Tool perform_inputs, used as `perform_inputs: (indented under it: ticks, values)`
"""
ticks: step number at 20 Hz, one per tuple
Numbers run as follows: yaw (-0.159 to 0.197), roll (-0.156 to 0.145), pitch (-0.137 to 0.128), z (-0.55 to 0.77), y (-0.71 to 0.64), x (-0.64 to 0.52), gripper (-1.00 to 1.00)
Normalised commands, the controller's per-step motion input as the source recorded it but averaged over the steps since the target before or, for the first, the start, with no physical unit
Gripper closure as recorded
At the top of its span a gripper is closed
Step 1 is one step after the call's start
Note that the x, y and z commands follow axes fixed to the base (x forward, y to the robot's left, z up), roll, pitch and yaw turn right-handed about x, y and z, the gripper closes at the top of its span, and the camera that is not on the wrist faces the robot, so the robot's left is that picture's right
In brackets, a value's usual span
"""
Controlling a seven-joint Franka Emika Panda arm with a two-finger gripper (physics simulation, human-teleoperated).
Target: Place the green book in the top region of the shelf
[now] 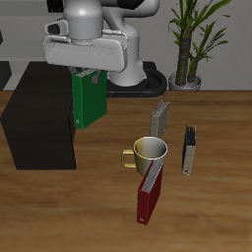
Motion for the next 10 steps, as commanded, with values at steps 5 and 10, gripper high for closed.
perform_inputs:
  ticks: [5, 10]
  values:
    - [-0.023, 0.021, -0.011, 0.10, -0.17, -0.41, 1.00]
    - [0.047, 0.034, -0.020, 0.00, -0.01, -0.44, 1.00]
